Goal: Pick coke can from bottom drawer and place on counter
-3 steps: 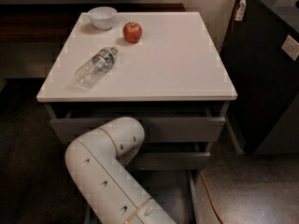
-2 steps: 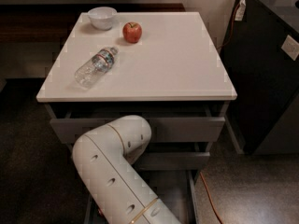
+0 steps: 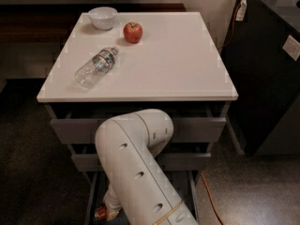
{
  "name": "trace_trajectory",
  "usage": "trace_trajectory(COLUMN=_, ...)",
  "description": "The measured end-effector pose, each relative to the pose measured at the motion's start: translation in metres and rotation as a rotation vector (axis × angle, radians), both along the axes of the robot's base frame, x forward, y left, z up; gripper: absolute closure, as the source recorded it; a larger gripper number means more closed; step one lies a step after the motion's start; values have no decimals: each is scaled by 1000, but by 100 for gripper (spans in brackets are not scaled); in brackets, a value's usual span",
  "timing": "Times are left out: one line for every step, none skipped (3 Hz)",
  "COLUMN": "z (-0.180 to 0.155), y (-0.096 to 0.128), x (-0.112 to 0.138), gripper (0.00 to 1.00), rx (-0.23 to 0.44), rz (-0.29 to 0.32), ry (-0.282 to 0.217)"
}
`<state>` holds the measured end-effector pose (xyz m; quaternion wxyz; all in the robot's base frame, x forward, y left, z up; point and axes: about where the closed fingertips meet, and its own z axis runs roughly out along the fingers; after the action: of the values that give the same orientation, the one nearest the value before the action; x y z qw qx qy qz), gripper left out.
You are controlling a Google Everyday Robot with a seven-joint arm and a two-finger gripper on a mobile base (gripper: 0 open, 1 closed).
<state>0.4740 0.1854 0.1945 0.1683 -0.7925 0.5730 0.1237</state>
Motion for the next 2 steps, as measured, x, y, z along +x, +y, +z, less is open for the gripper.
trace_trajectory(z=27, y=-4, x=-9, gripper=100, rx=46, rz=7, ry=-11)
trace_trajectory(z=50, y=-9, x=-11, gripper=100, rx=82, rz=16, ry=-24)
